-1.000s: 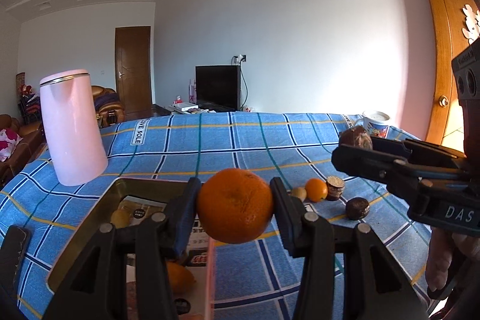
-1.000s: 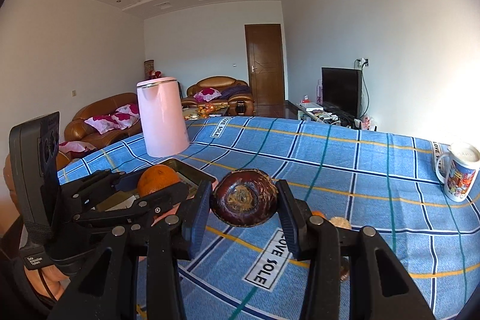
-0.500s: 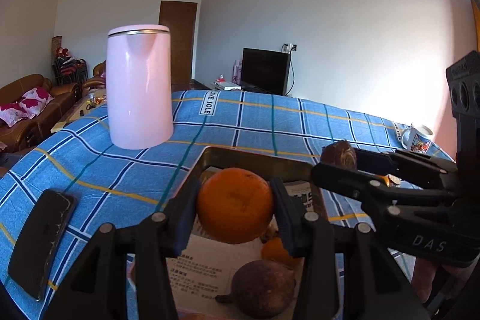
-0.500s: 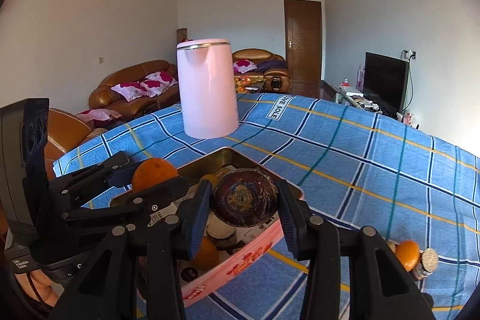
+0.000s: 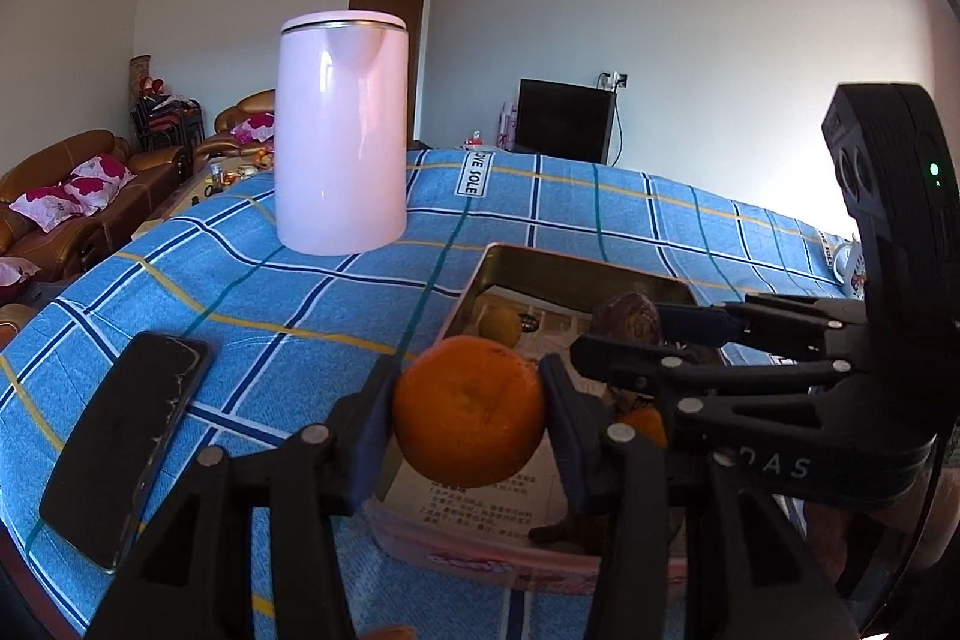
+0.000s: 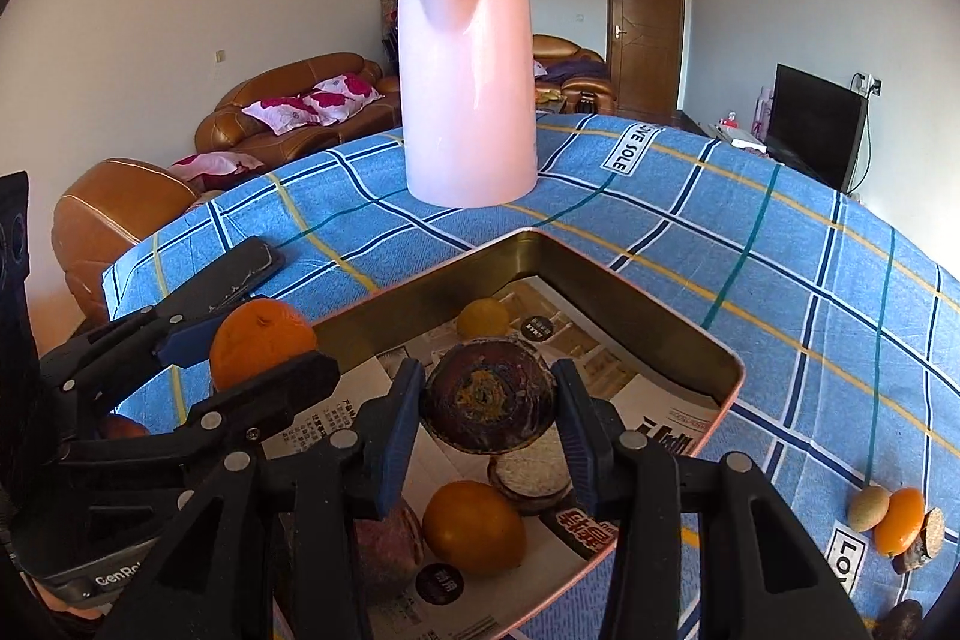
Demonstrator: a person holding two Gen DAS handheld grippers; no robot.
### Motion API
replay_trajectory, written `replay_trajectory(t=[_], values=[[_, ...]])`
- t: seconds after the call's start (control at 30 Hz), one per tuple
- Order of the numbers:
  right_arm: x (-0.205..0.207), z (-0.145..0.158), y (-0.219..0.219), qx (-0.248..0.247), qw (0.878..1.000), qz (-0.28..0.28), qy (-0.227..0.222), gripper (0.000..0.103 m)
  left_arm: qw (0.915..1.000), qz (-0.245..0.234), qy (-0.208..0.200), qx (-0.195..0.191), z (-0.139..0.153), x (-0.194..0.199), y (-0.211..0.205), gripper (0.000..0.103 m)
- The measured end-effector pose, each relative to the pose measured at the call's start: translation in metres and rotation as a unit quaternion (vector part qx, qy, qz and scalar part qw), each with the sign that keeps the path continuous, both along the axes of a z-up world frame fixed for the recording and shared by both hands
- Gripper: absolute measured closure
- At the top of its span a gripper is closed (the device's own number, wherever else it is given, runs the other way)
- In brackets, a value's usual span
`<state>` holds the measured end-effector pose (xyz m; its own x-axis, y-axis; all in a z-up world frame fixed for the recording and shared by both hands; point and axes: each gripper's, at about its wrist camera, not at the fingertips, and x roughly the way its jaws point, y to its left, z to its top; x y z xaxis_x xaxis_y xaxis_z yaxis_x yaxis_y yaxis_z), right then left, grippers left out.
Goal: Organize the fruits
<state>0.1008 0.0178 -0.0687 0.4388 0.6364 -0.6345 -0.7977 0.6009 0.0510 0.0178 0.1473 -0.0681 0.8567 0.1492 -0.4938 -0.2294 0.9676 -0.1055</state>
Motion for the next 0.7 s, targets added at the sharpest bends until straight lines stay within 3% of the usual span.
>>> replay_trajectory(t=[0.13, 0.27, 0.37, 0.43, 0.53, 0.7], values=[[0.002, -0.003, 0.002, -0.004, 1.000, 0.011, 0.018, 0.055, 1.0000, 0.005, -0.005, 0.006, 0.003, -0.004, 0.000, 0.048], [-0.002, 0.009, -0.017, 0.019, 1.000, 0.000, 0.006, 0.045, 0.9995, 0.001, -0.028, 0.012, 0.016, -0.014, -0.009, 0.024], [-0.007, 0.022, -0.048, 0.030, 0.999, -0.017, -0.015, 0.040, 0.9988, -0.016, -0.042, 0.021, 0.029, -0.016, -0.023, 0.024], [-0.010, 0.029, -0.075, 0.026, 0.998, -0.040, -0.032, 0.039, 0.9981, -0.029, -0.047, 0.029, 0.036, -0.015, -0.035, 0.021], [-0.005, 0.033, -0.127, 0.014, 0.995, -0.093, -0.039, 0.038, 0.9964, -0.049, -0.053, 0.044, 0.044, -0.012, -0.058, 0.008], [0.016, 0.026, -0.212, -0.006, 0.979, -0.203, -0.029, 0.038, 0.9921, -0.102, -0.045, 0.058, 0.051, 0.004, -0.098, 0.007]])
